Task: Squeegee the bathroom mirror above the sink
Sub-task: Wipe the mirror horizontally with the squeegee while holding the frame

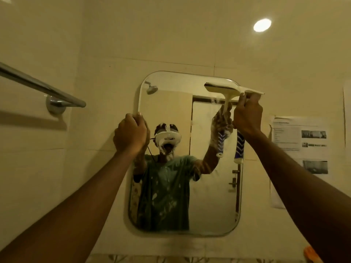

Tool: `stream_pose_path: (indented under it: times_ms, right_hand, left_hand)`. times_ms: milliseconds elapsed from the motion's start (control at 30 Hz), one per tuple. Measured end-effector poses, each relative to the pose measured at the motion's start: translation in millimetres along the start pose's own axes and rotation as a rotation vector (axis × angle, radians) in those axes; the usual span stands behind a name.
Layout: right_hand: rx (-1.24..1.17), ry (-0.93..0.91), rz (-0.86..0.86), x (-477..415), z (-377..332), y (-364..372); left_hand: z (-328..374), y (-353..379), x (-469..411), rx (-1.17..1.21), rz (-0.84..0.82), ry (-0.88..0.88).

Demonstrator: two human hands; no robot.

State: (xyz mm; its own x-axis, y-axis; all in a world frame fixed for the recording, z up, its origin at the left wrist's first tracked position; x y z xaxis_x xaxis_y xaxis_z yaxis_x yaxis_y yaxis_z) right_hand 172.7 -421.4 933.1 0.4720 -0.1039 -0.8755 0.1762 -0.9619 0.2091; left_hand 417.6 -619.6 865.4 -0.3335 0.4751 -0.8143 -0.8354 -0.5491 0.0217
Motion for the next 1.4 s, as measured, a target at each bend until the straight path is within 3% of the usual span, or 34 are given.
stream_pose_path:
  times_ms: [433, 600, 833, 1033, 1267, 1400]
  right_hand:
    - [0.389, -0.104, -0.026, -23, 16, 17]
    - [0.297, -0.085, -0.07, -13, 15, 15]
    - [0.302, 0.004, -0.138, 89, 54, -12]
    - [0.205, 0.105, -0.119, 39, 18, -21]
    - [0.077, -0.056, -0.136, -4, -20, -15]
    - [0.221, -0.101, -0.178, 4, -15, -13]
  left_hand:
    - [-19, 15, -1, 0.039, 0.205, 0.21]
    - [-19, 16, 3, 0.068, 0.235, 0.186]
    - [-18, 12, 6, 0.092, 0.213, 0.167]
    - [-16, 8, 6, 0.068, 0.157, 0.173]
    - [-18, 7, 4, 0.049, 0.127, 0.185]
    - [-16, 5, 5, 0.031, 0.136, 0.178]
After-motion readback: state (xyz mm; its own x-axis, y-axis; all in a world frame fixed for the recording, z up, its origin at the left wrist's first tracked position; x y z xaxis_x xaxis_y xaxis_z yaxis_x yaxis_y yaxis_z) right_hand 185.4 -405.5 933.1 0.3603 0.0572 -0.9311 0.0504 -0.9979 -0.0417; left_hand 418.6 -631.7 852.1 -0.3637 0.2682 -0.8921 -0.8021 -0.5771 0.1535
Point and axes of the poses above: each hand's wrist, its own x-axis away from the middle knuckle, its own y-axis out of the palm, z = x × y, the point moved 2 cm from there along -x, towards the middle knuckle, and after that the axes turned 5 degrees about z, right-handed, at the moved point
